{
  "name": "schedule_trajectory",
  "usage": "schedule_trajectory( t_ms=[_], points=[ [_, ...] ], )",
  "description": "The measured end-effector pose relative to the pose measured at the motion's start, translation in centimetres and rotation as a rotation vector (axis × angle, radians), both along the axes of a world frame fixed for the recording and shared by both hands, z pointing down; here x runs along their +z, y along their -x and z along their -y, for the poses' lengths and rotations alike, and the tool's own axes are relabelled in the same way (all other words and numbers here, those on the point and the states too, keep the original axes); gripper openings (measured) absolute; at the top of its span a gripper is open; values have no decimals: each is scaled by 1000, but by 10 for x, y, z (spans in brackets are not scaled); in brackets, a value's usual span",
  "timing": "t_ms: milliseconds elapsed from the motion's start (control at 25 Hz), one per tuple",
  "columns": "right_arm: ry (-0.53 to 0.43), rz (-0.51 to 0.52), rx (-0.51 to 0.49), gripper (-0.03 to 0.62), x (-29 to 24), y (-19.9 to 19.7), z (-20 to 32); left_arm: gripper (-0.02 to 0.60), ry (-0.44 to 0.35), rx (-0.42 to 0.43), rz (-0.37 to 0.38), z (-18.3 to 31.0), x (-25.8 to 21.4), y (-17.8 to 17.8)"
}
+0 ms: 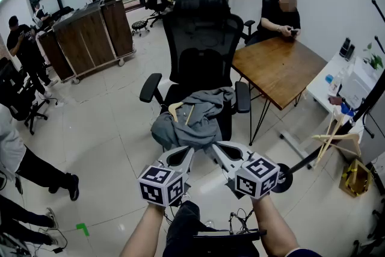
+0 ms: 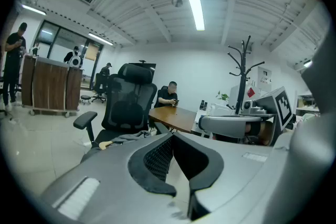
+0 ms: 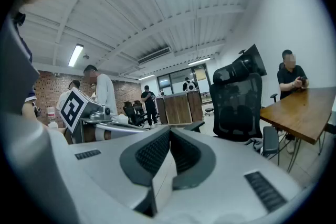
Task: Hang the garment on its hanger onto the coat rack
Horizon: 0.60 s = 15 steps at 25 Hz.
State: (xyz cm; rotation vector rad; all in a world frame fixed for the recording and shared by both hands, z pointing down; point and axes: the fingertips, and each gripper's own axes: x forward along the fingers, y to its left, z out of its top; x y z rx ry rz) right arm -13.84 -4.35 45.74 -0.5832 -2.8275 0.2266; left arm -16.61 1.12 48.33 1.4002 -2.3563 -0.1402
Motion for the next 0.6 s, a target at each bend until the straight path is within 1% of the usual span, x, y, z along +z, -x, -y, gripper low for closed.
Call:
schedule_trajectory(
  t_ms=[200,440,600],
  points=[
    [3,-21,5,3,12,45,12,2,1,-12,-29,8,20,49],
    [-7,-66,6,3,30,114,22,2,11,-59,-72,14,53,132],
    [-14,-96,19,3,41,157,25,2,27,-53,-85,17,72,177]
  ],
)
